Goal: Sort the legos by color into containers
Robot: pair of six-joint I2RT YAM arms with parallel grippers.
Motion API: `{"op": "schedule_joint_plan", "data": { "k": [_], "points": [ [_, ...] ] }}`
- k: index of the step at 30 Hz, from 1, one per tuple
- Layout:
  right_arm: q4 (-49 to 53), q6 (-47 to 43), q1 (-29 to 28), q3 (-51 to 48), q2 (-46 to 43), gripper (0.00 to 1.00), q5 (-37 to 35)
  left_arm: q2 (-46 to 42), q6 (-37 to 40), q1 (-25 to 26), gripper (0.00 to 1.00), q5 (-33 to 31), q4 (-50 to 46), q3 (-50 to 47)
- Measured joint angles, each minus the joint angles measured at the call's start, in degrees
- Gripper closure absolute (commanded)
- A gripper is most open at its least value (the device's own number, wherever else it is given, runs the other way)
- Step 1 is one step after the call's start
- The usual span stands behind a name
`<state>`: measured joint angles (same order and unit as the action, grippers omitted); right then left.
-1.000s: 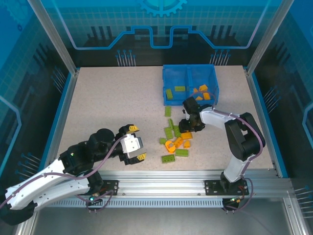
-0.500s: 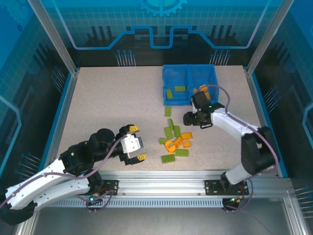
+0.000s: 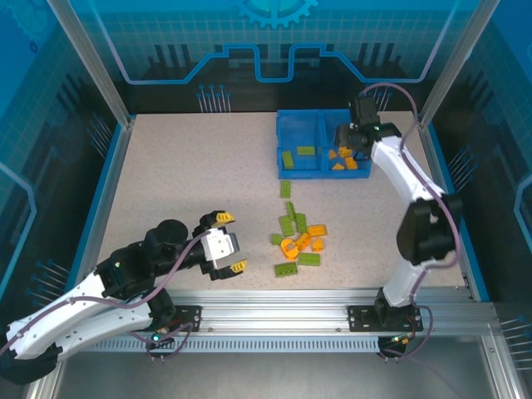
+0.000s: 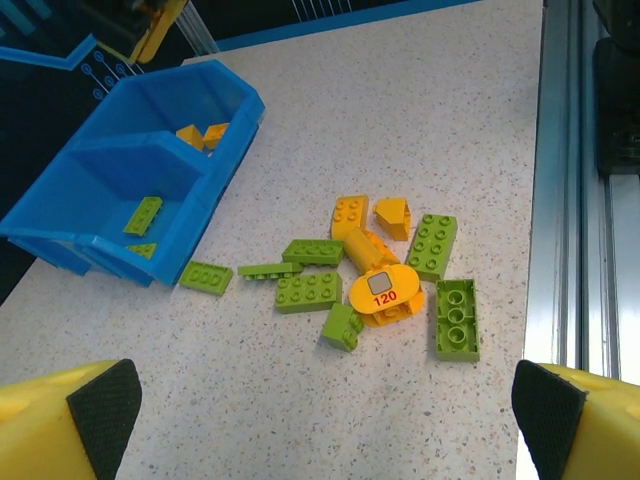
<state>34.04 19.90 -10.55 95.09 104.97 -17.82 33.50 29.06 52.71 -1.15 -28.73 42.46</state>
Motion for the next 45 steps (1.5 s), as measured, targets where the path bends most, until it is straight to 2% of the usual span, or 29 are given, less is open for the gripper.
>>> {"op": "schedule_joint_plan", "data": {
  "k": [5, 12, 15, 20, 24, 28, 32, 37, 42, 45],
  "points": [
    [4.1, -0.3, 0.9, 16.8, 16.5, 0.58, -1.9, -1.4, -0.2, -0.1, 0.01, 0.0, 0.0, 0.0],
    [11.8, 0.7, 1.3, 34.6, 30.8, 0.33, -2.7, -2.5, -0.6, -0.4, 0.01, 0.0, -0.4, -0.5],
    [14.5, 0.9, 1.4, 37.3, 32.0, 0.25, -2.7, -2.6, -0.6, -0.4, 0.01, 0.0, -0.6, -0.7],
    [16.3, 0.7, 1.4, 38.5, 31.3, 0.21, -2.5, -2.8, -0.6, -0.9, 0.01, 0.0, -0.6, -1.0],
    [17.6, 0.4, 1.4, 38.0, 28.9, 0.22, -1.6, -2.7, -2.0, -1.4, 0.01, 0.0, -0.1, -1.0],
    [17.7, 0.4, 1.3, 31.4, 20.9, 0.20, 2.0, -0.6, -10.1, -1.6, 0.01, -1.7, 4.3, -1.0],
    [14.3, 0.6, 1.3, 13.2, 4.6, 0.15, 8.3, 8.1, -24.4, -1.6, 0.01, -9.2, 7.5, 1.9],
    [10.0, 1.1, -0.4, -9.6, -20.0, 0.07, 18.2, 26.5, -43.9, -2.4, 0.01, -19.7, 7.2, 11.1],
    [8.3, 2.4, -7.2, -25.2, -39.2, 0.00, 22.9, 44.7, -57.2, -5.7, 0.05, -22.3, 5.8, 20.2],
    [8.5, 4.2, -10.5, -32.5, -47.6, 0.00, 23.5, 56.4, -61.9, -7.6, 0.07, -22.4, 4.2, 27.8]
  ]
}}
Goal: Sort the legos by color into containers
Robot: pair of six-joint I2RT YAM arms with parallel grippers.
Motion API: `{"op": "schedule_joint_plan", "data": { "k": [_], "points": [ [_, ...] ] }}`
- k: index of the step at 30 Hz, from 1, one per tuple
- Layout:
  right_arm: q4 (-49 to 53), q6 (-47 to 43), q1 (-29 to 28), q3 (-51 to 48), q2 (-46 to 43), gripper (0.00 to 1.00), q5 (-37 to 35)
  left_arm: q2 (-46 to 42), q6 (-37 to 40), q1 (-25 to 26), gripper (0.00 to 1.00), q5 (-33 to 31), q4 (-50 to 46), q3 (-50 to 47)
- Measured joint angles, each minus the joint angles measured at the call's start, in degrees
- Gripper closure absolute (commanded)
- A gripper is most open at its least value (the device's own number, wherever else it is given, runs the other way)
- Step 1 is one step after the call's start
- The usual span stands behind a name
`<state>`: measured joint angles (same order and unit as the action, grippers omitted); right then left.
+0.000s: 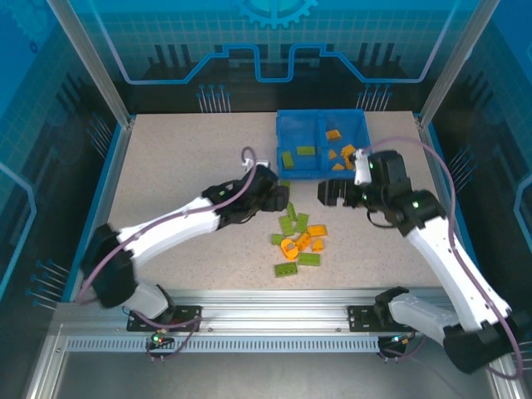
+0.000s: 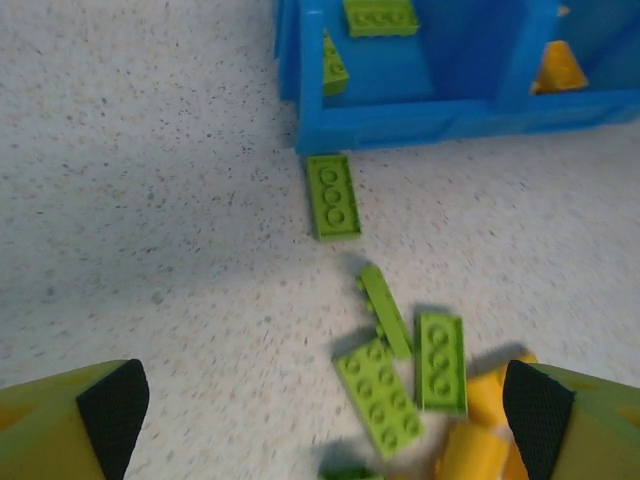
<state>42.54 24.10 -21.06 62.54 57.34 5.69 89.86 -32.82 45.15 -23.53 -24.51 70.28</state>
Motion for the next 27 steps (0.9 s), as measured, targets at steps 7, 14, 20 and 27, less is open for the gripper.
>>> {"op": "schedule_joint_plan", "data": {
  "k": [7, 14, 20, 27],
  "points": [
    [2.3, 4.5, -3.9, -6.9, -9.0, 0.00, -0.1, 22.9, -3.6, -2.7, 0.08, 1.0, -3.5, 17.6],
    [3.9, 5.1, -4.1, -7.0, -10.9, 0.00, -1.3, 36.0, -3.5, -4.0, 0.21, 0.6, -7.7, 29.1],
    [4.6, 5.1, -4.1, -6.9, -11.2, 0.00, -2.3, 41.4, -2.9, -4.7, 0.37, 0.4, -9.8, 33.4],
    [4.6, 5.1, -4.1, -6.9, -11.3, 0.00, -2.2, 43.2, -2.0, -5.0, 0.59, 0.5, -10.2, 33.5]
  ]
}}
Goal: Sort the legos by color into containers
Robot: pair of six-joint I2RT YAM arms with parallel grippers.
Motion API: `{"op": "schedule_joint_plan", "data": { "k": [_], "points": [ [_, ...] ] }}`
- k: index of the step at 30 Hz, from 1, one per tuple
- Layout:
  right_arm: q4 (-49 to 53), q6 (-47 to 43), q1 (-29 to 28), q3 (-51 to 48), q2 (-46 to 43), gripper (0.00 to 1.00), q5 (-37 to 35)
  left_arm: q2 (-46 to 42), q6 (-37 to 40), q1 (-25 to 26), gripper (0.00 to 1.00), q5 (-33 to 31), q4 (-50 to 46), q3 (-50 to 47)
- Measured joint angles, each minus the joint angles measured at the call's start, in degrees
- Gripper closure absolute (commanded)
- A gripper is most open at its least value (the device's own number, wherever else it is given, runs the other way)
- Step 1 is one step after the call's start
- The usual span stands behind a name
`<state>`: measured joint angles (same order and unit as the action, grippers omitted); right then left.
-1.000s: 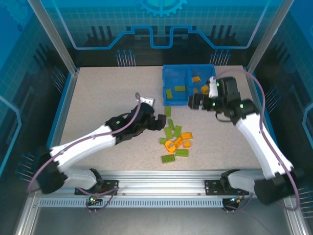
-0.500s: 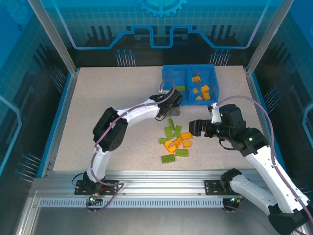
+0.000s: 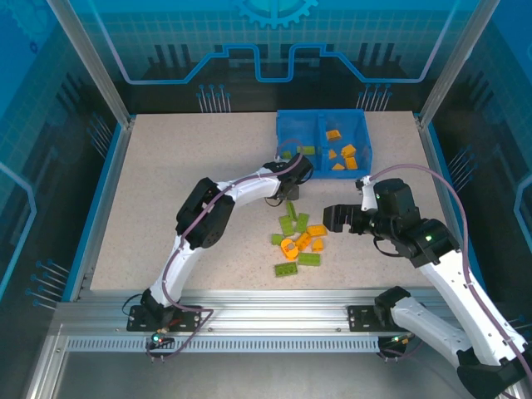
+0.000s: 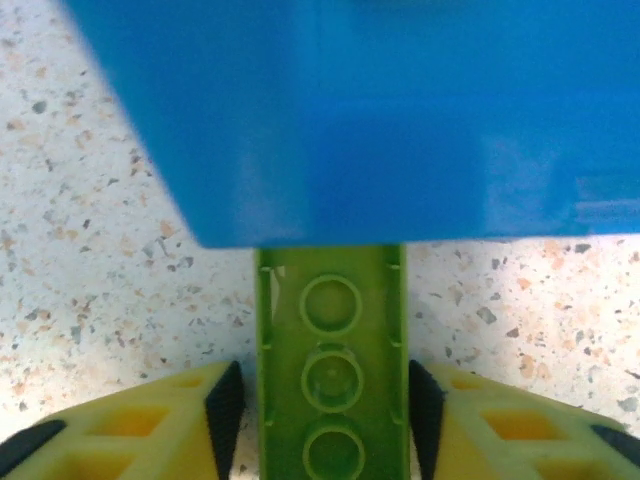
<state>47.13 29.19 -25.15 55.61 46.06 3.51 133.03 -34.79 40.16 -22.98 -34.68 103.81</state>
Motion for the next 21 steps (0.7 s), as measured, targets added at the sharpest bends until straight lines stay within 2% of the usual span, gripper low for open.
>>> {"op": "schedule_joint_plan", "data": {
  "k": [4, 8, 14, 18, 21],
  "points": [
    [0.0, 0.0, 0.0, 0.0, 0.0, 0.00, 0.2, -0.8, 0.6, 0.0, 0.70, 0.7, 1.0, -1.1],
    [0.0, 0.3, -0.1, 0.0, 0.1, 0.00, 0.5, -5.0, 0.7, 0.1, 0.71, 2.2, 2.4, -7.0],
    [0.0, 0.4, -0.1, 0.0, 0.1, 0.00, 0.4, -18.6, 1.0, 2.6, 0.72, 2.2, 1.3, -14.0],
    [-0.1, 0.6, -0.1, 0.0, 0.0, 0.00, 0.3, -27.7, 2.8, 4.9, 0.72, 1.7, 1.7, -12.3],
    [-0.1, 0.7, -0.2, 0.0, 0.0, 0.00, -0.1, -28.2, 5.4, 4.9, 0.73, 0.2, 2.0, -6.4]
  ]
}}
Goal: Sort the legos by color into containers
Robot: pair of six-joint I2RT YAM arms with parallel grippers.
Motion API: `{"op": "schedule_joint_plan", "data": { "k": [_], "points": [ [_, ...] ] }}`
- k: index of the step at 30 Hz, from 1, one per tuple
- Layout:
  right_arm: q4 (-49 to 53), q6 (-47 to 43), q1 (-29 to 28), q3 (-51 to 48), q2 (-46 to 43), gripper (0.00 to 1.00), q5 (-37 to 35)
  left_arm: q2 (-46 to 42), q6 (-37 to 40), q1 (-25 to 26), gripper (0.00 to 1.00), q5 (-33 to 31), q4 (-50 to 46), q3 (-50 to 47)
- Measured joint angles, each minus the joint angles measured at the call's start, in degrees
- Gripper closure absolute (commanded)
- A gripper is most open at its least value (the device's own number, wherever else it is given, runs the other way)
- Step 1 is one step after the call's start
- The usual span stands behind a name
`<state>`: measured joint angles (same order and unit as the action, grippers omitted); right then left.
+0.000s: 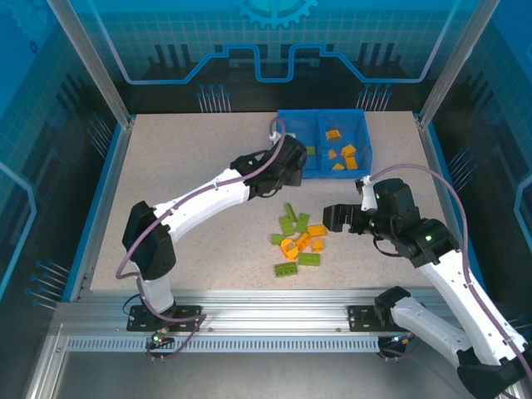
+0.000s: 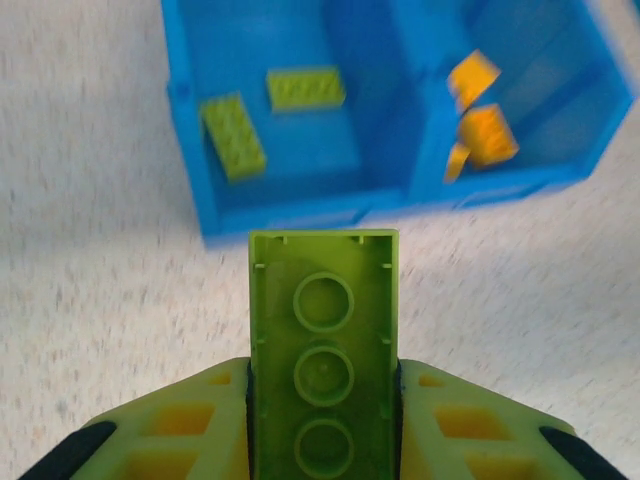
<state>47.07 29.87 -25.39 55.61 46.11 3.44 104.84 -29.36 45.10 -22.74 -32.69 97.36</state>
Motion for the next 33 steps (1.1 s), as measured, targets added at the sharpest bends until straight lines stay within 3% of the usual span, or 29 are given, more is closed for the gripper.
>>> {"op": "schedule_joint_plan", "data": {
  "k": [4, 10, 14, 18, 28, 30, 33],
  "points": [
    [0.0, 0.2, -0.2, 0.0, -0.2, 0.00, 0.0, 8.5, 3.2, -2.3, 0.74, -0.7, -0.3, 13.6],
    [0.1, 0.2, -0.2, 0.2, -2.0, 0.00, -0.5, 29.7, 6.6, -7.3, 0.74, -0.3, -3.1, 38.1],
    [0.6, 0.2, -0.2, 0.5, -3.4, 0.00, -1.0, 40.7, 9.7, -9.3, 0.67, 0.1, -4.3, 49.4],
    [1.1, 0.2, -0.2, 0.7, -3.8, 0.00, -1.5, 44.3, 12.4, -9.6, 0.54, 0.5, -4.0, 50.7],
    [1.4, 0.7, -0.2, 0.7, -3.9, 0.00, -1.5, 42.8, 14.3, -9.2, 0.55, 0.7, -2.9, 51.2],
    [1.4, 0.8, -0.2, 0.7, -3.8, 0.00, -1.5, 39.6, 14.1, -9.1, 0.56, 1.0, -3.1, 48.1],
    [1.4, 0.8, -0.2, 0.7, -3.3, 0.00, -1.5, 28.7, 13.4, -8.3, 0.57, 1.7, -1.2, 35.1]
  ]
}}
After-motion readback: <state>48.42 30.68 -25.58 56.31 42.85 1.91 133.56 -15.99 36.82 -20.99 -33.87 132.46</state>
